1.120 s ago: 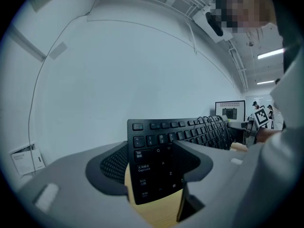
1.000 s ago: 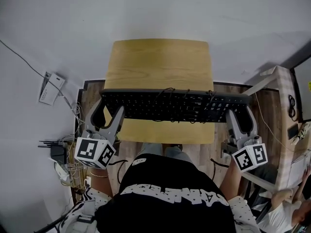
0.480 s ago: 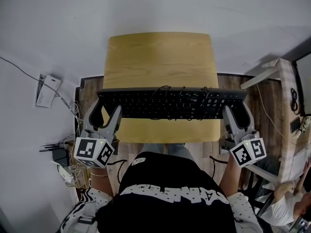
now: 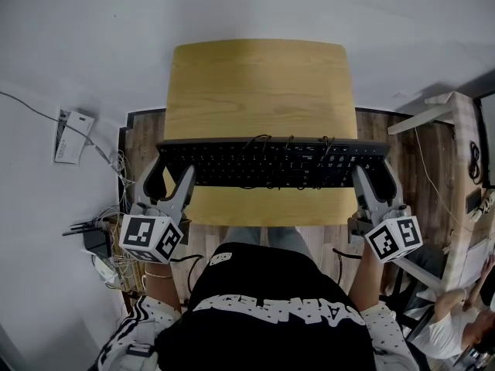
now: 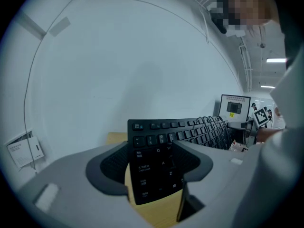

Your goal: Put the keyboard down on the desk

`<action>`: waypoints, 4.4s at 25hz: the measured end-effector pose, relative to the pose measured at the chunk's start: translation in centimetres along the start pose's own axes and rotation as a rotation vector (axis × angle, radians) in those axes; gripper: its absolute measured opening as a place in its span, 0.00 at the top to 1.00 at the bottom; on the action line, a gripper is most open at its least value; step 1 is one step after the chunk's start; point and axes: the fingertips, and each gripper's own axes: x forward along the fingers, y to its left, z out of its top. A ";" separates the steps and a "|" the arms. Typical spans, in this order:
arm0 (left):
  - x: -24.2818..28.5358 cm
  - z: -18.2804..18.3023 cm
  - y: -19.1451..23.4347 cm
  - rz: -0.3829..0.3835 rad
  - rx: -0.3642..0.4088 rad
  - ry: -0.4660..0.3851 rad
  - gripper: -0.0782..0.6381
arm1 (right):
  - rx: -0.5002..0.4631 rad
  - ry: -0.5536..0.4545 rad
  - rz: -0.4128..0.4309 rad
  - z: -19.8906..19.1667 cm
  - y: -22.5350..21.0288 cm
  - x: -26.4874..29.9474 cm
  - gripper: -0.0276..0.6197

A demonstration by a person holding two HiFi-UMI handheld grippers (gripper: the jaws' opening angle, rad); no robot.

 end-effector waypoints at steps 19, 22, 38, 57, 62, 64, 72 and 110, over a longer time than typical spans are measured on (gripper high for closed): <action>0.2 -0.4 0.0 -0.007 -0.018 0.080 0.52 | 0.033 0.057 -0.022 -0.5 -0.3 0.1 0.50; -0.4 0.5 -0.2 -0.010 -0.009 0.082 0.52 | 0.042 0.055 -0.027 0.0 0.1 -0.4 0.50; -1.3 1.7 -0.6 -0.032 -0.019 0.106 0.52 | 0.045 0.067 -0.055 1.5 1.1 -1.8 0.50; 0.2 -1.7 0.5 -0.027 -0.047 0.190 0.52 | 0.055 0.153 -0.092 -1.8 0.4 -0.6 0.50; 0.7 -1.8 0.6 -0.030 -0.043 0.198 0.52 | 0.061 0.165 -0.105 -2.3 0.0 -0.3 0.49; 0.8 -1.9 0.6 -0.033 -0.040 0.200 0.52 | 0.068 0.168 -0.113 -2.7 0.0 -0.3 0.49; 1.7 -2.2 0.5 -0.036 -0.038 0.214 0.52 | 0.083 0.201 -0.146 -3.4 -0.9 0.2 0.49; 2.6 -2.2 1.1 0.017 0.028 0.204 0.55 | -0.090 0.237 -0.277 -3.8 -1.5 0.6 0.50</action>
